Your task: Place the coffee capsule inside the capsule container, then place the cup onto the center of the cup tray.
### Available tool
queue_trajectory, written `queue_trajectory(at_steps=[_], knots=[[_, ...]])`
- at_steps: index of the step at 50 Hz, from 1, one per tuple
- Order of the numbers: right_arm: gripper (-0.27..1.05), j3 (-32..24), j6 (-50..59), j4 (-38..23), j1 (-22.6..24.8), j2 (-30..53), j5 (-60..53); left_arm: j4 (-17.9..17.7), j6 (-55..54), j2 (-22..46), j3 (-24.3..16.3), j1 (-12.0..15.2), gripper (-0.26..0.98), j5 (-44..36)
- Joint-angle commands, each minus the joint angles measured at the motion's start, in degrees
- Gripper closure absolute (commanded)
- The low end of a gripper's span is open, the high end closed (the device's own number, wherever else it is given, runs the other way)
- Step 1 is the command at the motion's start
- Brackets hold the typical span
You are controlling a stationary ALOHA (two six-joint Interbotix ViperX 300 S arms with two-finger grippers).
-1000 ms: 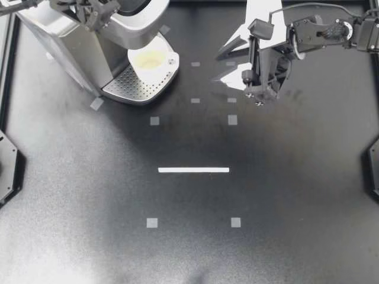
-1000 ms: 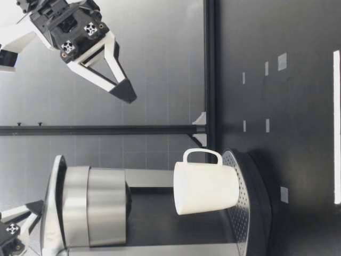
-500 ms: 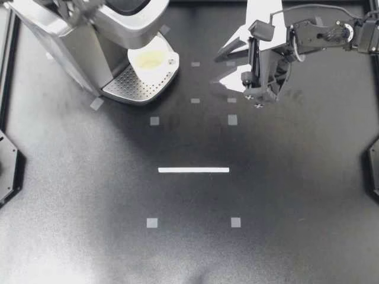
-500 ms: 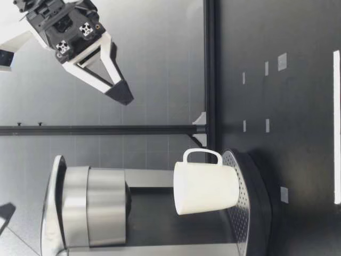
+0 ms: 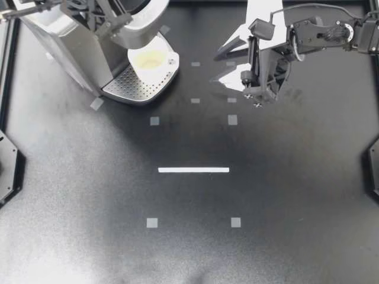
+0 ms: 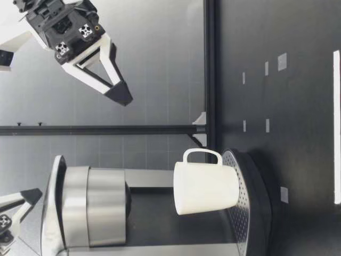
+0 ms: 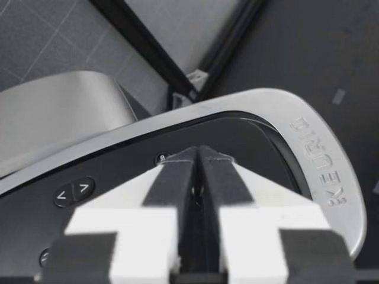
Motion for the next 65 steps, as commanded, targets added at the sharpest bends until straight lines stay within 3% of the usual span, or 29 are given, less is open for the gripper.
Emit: queue_trajectory(at_steps=[1,32,40,46,65], knots=[[0.17,-0.53,-0.09,0.18,0.18,-1.41,-0.35,0.44,0.0,-0.26,-1.49,-0.18,0.62,0.0],[0.17,0.35,0.0,0.26,0.18,-1.32,-0.09,1.05,0.18,0.88,-1.05,2.2,0.62,0.09],[0.17,0.35,-0.09,0.26,0.18,-1.23,-0.09,1.14,0.18,1.05,-0.44,2.29,0.62,0.62],[0.17,0.35,-0.18,0.18,0.18,-1.23,-0.18,1.14,0.26,1.93,-0.79,2.29,0.62,5.27],[0.17,0.26,-0.18,0.18,0.18,-0.7,-0.35,0.26,0.18,2.9,-0.53,2.29,0.62,3.96]])
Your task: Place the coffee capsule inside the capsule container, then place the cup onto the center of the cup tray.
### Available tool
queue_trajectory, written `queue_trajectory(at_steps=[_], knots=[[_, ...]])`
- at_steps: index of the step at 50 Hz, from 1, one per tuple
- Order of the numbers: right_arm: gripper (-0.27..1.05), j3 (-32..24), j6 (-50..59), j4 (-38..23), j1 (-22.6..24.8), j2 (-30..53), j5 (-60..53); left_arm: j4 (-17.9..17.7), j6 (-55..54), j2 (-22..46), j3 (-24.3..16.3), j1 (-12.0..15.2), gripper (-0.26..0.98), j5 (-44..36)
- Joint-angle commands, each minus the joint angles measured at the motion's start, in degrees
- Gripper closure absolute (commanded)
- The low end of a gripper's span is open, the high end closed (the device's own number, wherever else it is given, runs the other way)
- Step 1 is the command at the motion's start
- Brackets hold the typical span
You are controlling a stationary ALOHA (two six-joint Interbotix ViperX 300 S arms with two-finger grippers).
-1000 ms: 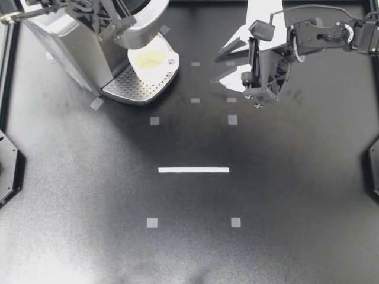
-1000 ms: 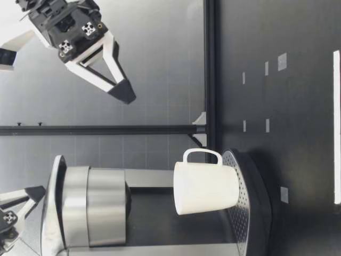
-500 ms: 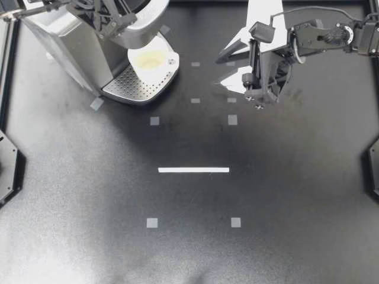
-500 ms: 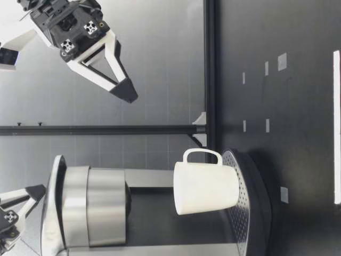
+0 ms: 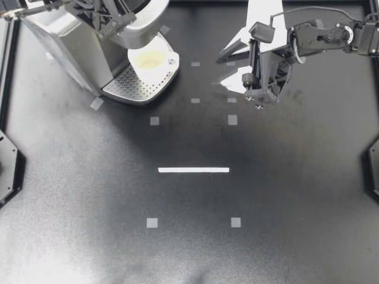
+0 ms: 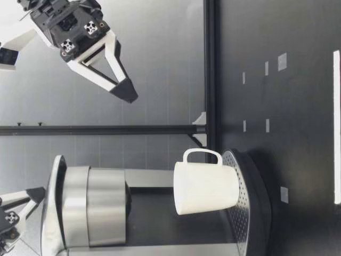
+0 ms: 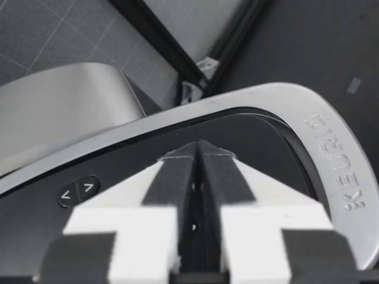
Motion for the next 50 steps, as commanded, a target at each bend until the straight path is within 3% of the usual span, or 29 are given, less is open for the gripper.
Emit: queue_trajectory(at_steps=[1,22,41,50], knots=[[0.17,-0.7,-0.09,0.26,0.18,-0.7,-0.35,-0.26,0.0,0.79,0.35,1.49,0.62,0.26],[0.17,-0.53,0.09,0.35,0.18,-1.58,-0.26,-0.35,-0.7,-6.24,2.02,1.41,0.62,-12.66],[0.18,0.53,0.09,3.96,3.43,-5.36,-0.97,-1.85,-6.94,-18.11,18.63,-4.22,0.62,-44.38],[0.18,2.29,0.0,4.92,8.53,-8.35,-9.23,-1.93,-7.47,-21.01,27.33,-5.63,0.62,-55.46]])
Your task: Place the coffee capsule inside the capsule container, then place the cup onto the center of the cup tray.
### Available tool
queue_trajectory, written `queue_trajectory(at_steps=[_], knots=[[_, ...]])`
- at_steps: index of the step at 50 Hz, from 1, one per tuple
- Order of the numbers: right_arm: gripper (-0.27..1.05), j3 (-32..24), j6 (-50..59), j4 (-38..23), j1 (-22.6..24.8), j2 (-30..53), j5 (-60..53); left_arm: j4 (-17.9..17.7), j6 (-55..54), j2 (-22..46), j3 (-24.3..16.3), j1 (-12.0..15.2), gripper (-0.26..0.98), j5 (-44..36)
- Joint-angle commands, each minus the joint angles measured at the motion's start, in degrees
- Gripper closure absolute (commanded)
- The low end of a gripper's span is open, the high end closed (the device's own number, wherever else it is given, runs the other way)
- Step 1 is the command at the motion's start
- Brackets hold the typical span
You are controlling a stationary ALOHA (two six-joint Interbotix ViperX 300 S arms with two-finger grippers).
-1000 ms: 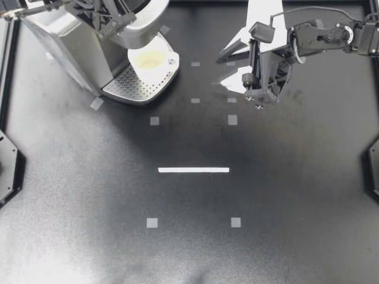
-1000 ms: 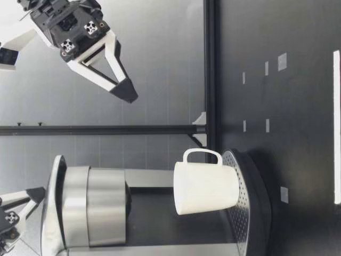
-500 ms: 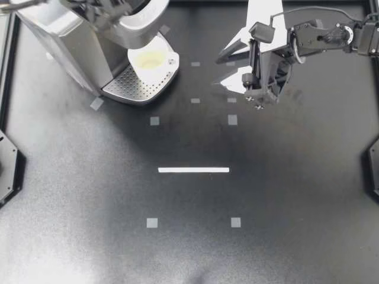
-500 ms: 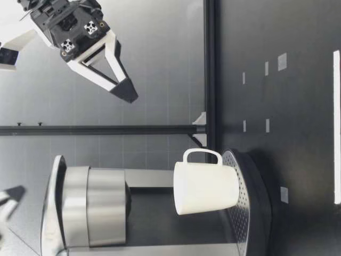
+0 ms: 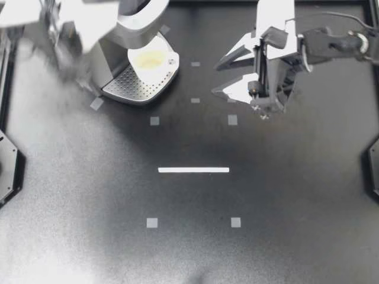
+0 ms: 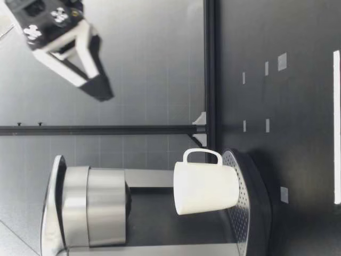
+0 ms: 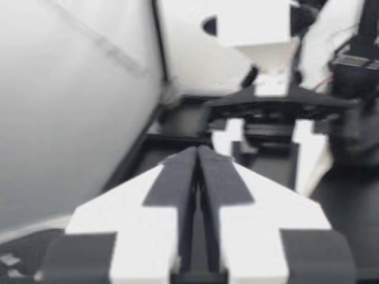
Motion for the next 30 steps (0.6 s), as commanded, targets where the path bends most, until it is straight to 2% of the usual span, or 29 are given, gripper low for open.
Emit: queue_trajectory(at_steps=[1,6,16,23,30], knots=[[0.18,0.18,-0.09,0.35,3.08,-2.55,-4.75,-0.18,-0.18,-1.32,2.2,-0.53,0.62,-4.39],[0.18,1.67,-0.09,0.26,7.73,-4.04,-13.71,-0.53,-0.44,-1.58,5.27,-1.05,0.62,-7.82],[0.18,4.13,0.18,0.18,14.15,-6.68,-27.33,-1.23,-0.44,-1.58,9.32,-1.41,0.62,-14.77],[0.18,5.54,1.14,0.09,17.67,-8.7,-33.22,-1.67,-0.44,-1.41,10.37,-1.23,0.62,-17.14],[0.18,7.12,3.16,-0.18,18.63,-11.25,-36.12,-1.76,-0.44,-1.32,10.11,-1.41,0.62,-17.49]])
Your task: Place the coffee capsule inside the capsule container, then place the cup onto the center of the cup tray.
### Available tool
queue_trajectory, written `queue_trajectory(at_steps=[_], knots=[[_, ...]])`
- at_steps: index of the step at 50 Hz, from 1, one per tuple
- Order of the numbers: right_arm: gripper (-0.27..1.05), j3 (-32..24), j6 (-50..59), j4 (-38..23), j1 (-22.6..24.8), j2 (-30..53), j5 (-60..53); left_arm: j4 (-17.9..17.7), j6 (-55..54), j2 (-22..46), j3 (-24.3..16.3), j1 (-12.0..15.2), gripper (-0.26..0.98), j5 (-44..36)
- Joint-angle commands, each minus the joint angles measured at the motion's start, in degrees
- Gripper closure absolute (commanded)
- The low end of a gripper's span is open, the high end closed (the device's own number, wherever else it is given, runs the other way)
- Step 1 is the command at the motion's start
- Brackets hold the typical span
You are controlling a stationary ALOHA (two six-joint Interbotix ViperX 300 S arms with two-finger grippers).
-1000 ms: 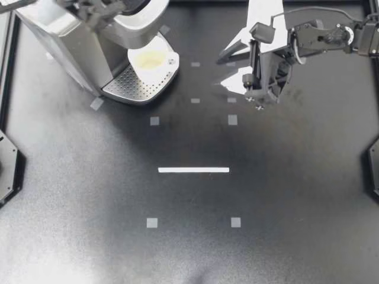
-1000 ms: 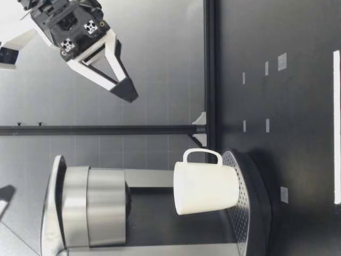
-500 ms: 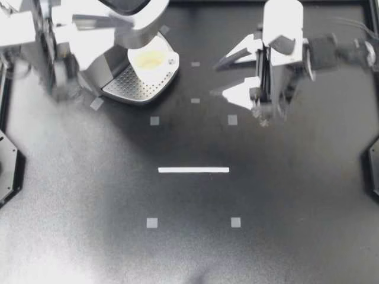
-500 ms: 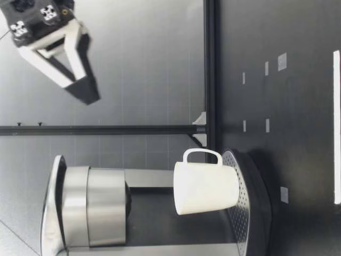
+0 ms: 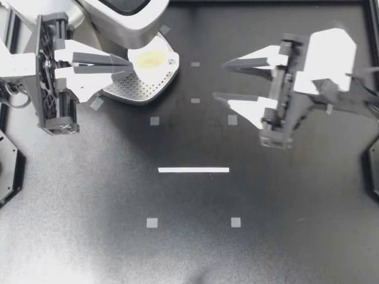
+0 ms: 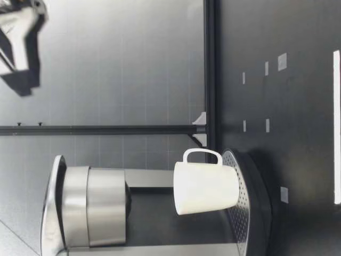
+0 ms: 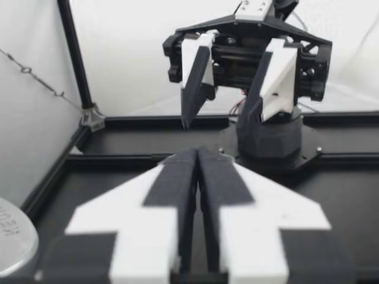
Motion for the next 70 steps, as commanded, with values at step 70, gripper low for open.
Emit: queue_trajectory(at_steps=[70], knots=[[0.18,2.29,8.17,-7.47,0.62,-3.6,-5.01,-0.88,0.09,-0.09,0.09,-0.09,0.62,-1.85]])
